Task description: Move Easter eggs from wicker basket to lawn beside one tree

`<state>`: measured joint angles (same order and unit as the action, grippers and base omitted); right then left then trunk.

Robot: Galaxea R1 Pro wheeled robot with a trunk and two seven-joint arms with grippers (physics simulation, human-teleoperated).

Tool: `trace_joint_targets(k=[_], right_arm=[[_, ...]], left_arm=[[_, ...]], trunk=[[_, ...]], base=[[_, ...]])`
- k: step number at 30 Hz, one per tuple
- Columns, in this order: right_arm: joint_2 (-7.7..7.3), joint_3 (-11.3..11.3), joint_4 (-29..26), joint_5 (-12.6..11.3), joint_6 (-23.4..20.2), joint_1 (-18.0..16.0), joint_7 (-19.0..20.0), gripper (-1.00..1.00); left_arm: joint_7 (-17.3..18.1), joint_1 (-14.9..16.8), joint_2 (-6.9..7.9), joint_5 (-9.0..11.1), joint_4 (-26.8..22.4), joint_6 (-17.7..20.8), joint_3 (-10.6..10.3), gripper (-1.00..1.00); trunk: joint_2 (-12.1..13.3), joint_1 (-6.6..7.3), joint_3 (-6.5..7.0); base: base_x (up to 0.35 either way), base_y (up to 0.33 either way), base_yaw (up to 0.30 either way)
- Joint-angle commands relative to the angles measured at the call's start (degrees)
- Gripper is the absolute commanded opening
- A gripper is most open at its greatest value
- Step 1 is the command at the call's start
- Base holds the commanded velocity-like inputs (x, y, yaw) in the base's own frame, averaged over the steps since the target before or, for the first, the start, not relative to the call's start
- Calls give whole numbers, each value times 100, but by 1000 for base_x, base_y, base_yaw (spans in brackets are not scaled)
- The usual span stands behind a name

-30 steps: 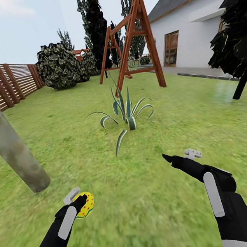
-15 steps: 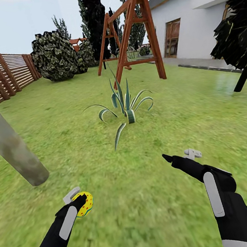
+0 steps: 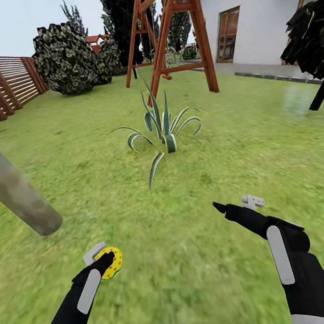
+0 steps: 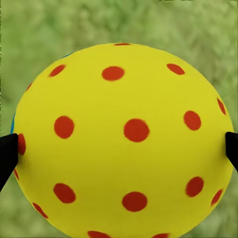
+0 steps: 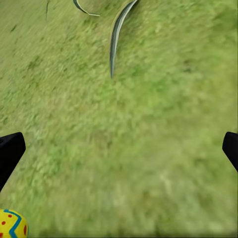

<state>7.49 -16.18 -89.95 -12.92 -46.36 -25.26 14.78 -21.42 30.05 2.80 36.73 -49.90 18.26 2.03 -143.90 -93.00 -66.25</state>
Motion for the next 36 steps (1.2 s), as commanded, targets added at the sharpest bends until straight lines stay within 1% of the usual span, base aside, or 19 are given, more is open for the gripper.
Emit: trace_joint_targets(k=[1,8,14,18,20,22,27,32,36], right_arm=[[6,-17,-5,18,-31,-5,45,100],[6,0,-51,18,-31,-5,84,100],[6,-7,-81,20,-37,-5,641,100],[6,-8,-83,19,-50,-5,728,100],[6,-8,-83,23,-144,-5,738,100],[6,-8,-84,25,-232,-5,743,100],[6,-8,-83,27,-271,-5,745,100],[6,-8,-80,27,-277,-5,746,100],[6,-8,-80,27,-277,-5,746,100]], left_arm=[[-34,1,1,49,-11,-15,-2,-100],[-33,1,1,45,-11,-84,-7,-100],[-36,1,1,44,-15,-86,-18,-100],[-37,0,1,44,-14,-86,-18,-100],[-38,1,1,44,-16,-86,-18,-100],[-38,-1,1,44,-14,-89,-18,-100],[-38,0,0,44,-20,-94,-18,-100],[-42,-22,1,44,-238,-95,-18,-100],[-46,-32,7,44,-271,-95,-11,-100]], trunk=[[-4,-1,-28],[-13,-19,-183],[-21,-35,-316],[-27,-45,-405],[-29,-50,-449],[-29,-50,-449],[-29,-50,-449],[-29,-50,-449],[-29,-50,-449]], base=[[0,0,0],[0,0,0],[0,0,0],[0,0,0],[0,0,0],[0,0,0],[12,0,0],[30,0,0],[156,0,0]])
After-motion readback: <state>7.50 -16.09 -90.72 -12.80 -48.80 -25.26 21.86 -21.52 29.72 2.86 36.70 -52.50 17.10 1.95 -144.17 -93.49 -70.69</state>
